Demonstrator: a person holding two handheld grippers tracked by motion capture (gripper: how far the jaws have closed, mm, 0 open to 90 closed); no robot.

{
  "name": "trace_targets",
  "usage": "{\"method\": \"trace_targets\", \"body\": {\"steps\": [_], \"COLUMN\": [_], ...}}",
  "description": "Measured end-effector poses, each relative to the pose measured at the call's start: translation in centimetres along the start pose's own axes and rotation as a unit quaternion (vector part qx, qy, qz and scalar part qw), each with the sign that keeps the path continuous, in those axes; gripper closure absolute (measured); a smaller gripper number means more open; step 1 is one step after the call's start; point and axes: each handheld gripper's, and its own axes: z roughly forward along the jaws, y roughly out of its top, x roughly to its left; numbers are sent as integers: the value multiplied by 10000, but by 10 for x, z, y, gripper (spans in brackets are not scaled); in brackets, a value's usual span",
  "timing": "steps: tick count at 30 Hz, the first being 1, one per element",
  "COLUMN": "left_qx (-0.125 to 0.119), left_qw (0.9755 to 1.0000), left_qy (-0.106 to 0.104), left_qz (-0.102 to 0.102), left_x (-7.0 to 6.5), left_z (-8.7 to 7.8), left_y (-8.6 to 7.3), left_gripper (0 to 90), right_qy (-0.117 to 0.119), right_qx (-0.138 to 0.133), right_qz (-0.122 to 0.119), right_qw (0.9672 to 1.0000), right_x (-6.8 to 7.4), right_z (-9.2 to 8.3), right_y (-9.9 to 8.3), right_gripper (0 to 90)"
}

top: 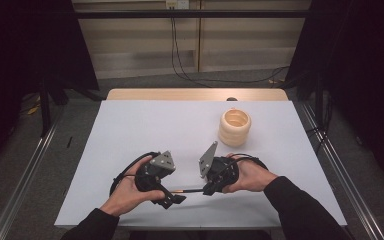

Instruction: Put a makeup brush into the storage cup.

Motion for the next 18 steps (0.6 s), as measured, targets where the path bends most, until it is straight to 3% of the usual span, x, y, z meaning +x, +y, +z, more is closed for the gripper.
{"method": "trace_targets", "body": {"steps": [3,8,9,14,18], "left_qx": [-200,-614,-615,-898,-1176], "left_qw": [9996,9978,9977,9946,9905], "left_qy": [-197,206,275,464,583], "left_qz": [102,-141,-116,-248,-399], "left_x": [1,3,3,2,2], "left_z": [-6,-12,-14,-18,-20], "left_y": [-6,-15,-17,-26,-34], "left_gripper": [51,47,46,38,36], "right_qy": [-57,-94,-107,-199,-290], "right_qx": [-67,-133,-111,-235,-333], "right_qz": [82,175,282,439,507], "right_qw": [9999,9997,9995,9986,9977], "right_x": [0,-1,0,0,2], "right_z": [-2,-4,-5,-7,-11], "right_y": [-3,-9,-10,-17,-23], "right_gripper": [849,849,849,849,849]}}
